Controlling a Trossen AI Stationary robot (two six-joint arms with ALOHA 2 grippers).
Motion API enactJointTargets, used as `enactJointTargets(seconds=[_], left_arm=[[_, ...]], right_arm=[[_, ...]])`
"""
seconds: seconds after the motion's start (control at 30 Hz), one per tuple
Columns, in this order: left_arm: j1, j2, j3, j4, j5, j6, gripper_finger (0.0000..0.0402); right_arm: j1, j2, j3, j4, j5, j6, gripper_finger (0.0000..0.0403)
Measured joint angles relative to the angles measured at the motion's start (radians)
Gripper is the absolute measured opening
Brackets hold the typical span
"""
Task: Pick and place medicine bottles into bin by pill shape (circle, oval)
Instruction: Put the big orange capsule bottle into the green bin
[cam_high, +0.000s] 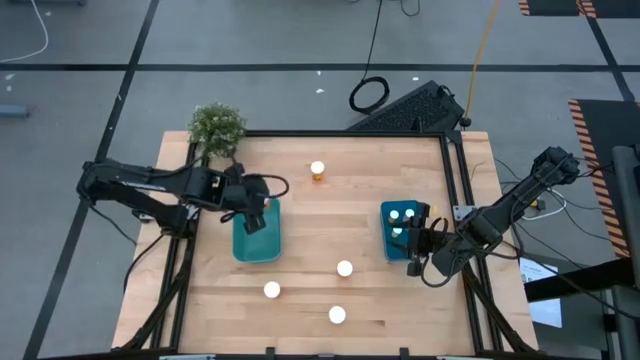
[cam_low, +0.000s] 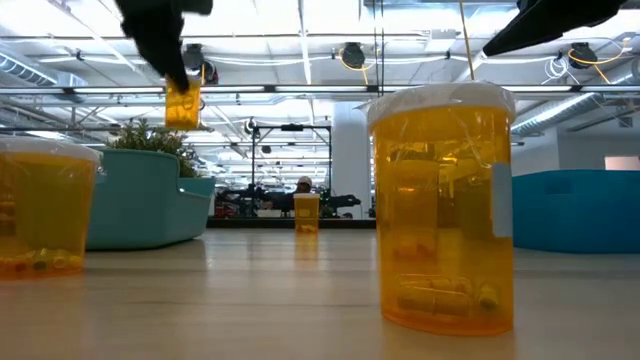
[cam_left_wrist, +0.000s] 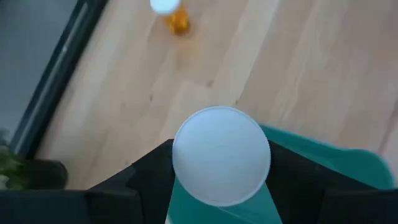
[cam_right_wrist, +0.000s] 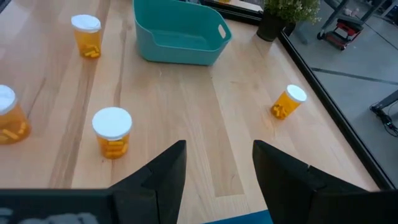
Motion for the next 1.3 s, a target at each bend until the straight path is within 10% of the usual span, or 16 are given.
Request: enactJointTargets(seconds=[0.73,1.3], left_arm=[[-0.019,-0.054,-0.463,0.274,0.037,-0.197,0.0227],[-0.015,-0.053,-0.538,0.348,-0.008,-0.218,0.0228]], right_arm=[[0.0,0.0,0.0,0.015,0.001,-0.011,0.018],[0.0,0.0,0.0,0.015,0.001,-0.014,0.018]])
